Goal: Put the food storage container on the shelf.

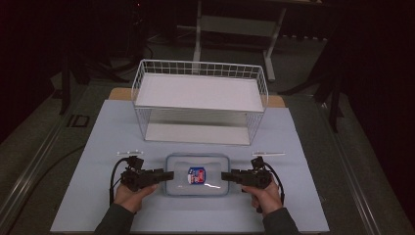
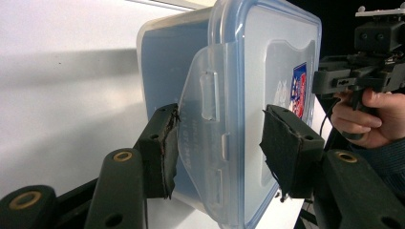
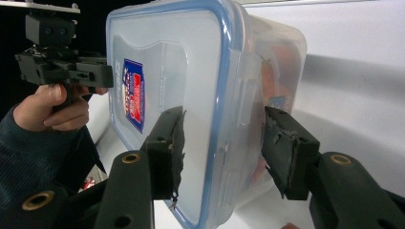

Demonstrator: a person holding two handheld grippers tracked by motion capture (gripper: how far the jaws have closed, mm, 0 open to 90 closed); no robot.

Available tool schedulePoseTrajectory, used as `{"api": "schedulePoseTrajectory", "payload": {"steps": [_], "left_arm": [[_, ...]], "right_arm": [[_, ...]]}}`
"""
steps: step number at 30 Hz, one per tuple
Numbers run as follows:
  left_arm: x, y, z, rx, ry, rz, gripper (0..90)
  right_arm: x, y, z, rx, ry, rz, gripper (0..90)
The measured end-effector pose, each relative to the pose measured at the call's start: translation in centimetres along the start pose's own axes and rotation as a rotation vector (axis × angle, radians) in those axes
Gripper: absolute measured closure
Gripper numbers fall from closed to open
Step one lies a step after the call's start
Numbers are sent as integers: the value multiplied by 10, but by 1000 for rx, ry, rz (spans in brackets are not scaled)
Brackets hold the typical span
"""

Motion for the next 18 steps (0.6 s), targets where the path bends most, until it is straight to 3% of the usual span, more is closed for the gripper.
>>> {"api": "schedulePoseTrajectory", "payload": {"steps": [18], "left_arm": [[-13,-6,10,-51,-10,-28,487]], "right_arm": [[11,-7,13,-68,11,37,513]]}}
Point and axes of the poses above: each handheld gripper's, and its own axes: z roughly backward along the jaws, y roughly out of its underside, x roughly to its left, the point moved 1 cm from there along -z, roughly forward along the jaws, and after that the axes turned 15 degrees about x, right-handed, at the moved point
